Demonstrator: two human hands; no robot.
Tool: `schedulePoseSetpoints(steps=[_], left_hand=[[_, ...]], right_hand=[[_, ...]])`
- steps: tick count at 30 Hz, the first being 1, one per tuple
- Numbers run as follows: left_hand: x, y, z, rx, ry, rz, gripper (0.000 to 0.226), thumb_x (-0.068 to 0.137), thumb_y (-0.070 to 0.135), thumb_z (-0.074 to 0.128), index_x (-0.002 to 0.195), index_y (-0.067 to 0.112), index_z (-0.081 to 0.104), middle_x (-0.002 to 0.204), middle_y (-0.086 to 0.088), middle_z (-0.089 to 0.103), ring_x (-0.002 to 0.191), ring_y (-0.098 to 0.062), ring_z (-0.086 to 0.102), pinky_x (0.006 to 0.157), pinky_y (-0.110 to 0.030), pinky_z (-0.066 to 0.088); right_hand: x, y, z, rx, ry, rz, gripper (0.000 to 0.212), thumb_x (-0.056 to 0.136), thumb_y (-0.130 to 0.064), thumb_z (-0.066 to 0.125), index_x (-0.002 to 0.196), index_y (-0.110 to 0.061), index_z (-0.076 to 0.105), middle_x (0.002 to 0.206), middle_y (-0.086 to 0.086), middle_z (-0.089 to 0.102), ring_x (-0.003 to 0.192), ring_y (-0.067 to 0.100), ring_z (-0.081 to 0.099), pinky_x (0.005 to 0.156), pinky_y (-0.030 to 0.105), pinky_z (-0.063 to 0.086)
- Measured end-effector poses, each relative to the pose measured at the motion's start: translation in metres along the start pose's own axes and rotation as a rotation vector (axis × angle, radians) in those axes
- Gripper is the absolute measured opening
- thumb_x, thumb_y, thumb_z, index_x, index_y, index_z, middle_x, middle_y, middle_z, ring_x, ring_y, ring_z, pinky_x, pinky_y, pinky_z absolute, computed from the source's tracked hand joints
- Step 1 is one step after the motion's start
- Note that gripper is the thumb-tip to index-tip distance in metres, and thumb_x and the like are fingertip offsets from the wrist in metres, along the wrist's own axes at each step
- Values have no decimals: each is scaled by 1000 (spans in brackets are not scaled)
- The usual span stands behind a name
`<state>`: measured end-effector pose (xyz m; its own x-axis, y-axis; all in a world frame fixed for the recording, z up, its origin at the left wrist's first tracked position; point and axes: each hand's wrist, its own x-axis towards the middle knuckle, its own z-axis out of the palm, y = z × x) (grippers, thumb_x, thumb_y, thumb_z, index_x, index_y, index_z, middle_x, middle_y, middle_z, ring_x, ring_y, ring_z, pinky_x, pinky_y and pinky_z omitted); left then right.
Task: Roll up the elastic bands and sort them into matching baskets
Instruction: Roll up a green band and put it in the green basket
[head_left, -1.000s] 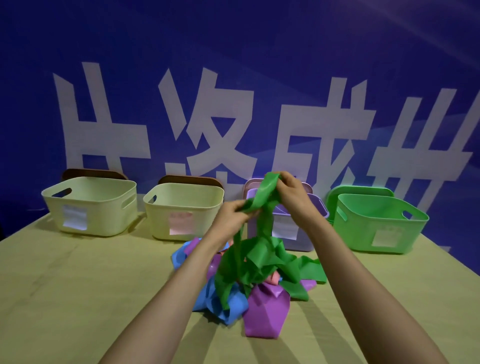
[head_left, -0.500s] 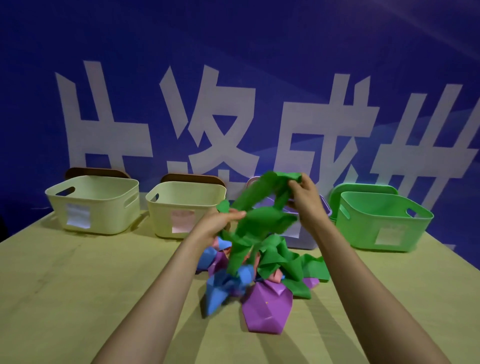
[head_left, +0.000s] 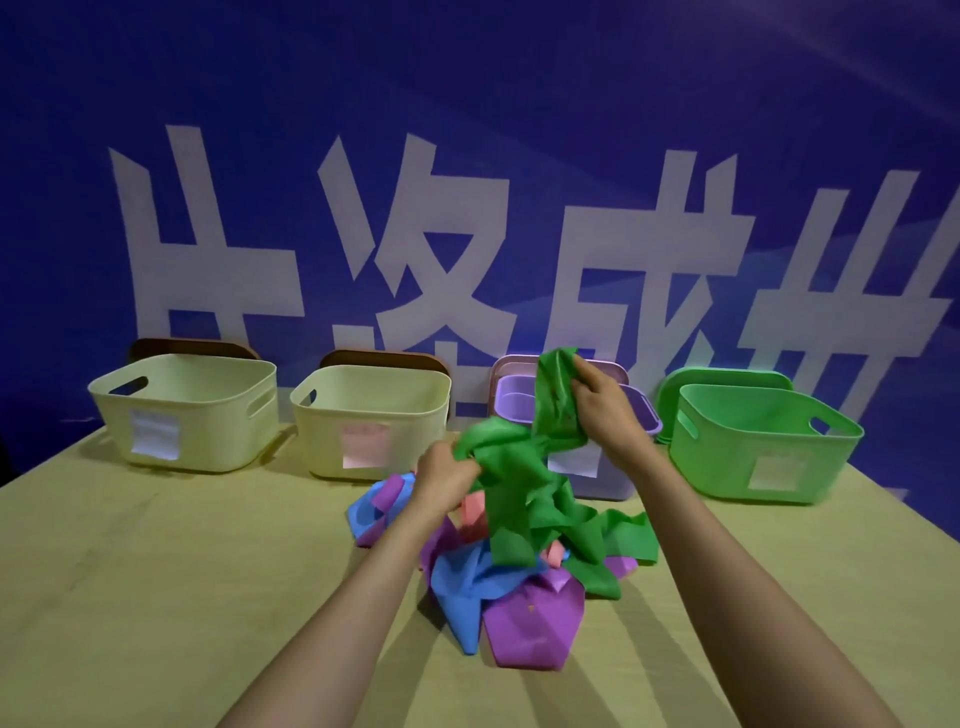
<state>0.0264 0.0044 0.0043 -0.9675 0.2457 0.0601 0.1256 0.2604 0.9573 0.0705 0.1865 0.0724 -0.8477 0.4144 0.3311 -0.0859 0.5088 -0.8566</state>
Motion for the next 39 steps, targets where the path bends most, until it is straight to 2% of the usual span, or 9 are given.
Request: schedulePoseSetpoints(steps=[4,8,11,18,23,28,31,35,39], left_hand=[[10,8,-1,-450,-38,-325,18,91,13,49,76,18,58,71,1,60,61,-12,54,50,-18,43],[8,1,-14,-205,-133,-322,10,83,-2,59,83,7,63,63,-5,65,60,-17,59,55,-24,48],[8,0,-27,-342,-280,-395,14,89,4,52,83,12,62,67,-4,67,64,-15,61,60,-26,45],[11,8,-26,-535,-116,-424,27,93,3,40,70,10,50,38,1,55,42,-11,54,40,-17,39],[7,10,-21,-407,-132,-234,22,87,-4,54,76,14,60,48,3,61,39,-7,56,36,-13,37],[9,5,-45,-414,-199,-107,31,79,-16,57,99,6,66,94,-6,72,81,-21,66,66,-30,54],[8,3,-62,-358,-266,-21,52,74,-20,58,121,3,56,119,-8,65,93,-20,68,81,-33,55],[-4,11,-73,-60,-315,106,68,68,-16,71,128,11,51,118,-1,58,87,-6,60,63,-14,51],[-8,21,-69,-149,-297,194,63,73,-2,76,129,15,52,118,2,60,93,-7,62,66,-16,51]], right_hand=[[-9,-5,1,326,-141,250,39,91,9,29,107,-16,54,86,11,63,49,7,61,49,23,53],[-5,8,7,257,-175,239,44,90,10,35,122,-17,50,100,15,63,83,26,63,82,46,55],[-6,17,10,248,-317,162,58,91,-4,56,143,-23,36,114,8,62,93,19,63,81,34,52],[-21,28,42,-22,-705,-6,134,56,-35,90,150,-37,-5,143,-1,44,129,15,47,105,38,44],[-26,25,60,-160,-399,-185,73,82,-18,71,144,-26,32,126,1,59,113,18,58,95,36,50],[-27,13,49,251,-586,70,30,90,-6,62,116,-19,61,108,6,70,96,18,67,86,32,55],[-20,10,43,271,-524,151,21,91,-8,61,109,-17,65,104,9,71,92,21,68,88,36,55],[-9,10,45,-16,-295,164,31,87,-19,68,115,-5,62,91,4,69,75,15,65,75,34,56],[-13,5,49,-199,-208,27,50,81,-31,74,124,-16,52,110,-2,60,100,16,56,82,26,44]])
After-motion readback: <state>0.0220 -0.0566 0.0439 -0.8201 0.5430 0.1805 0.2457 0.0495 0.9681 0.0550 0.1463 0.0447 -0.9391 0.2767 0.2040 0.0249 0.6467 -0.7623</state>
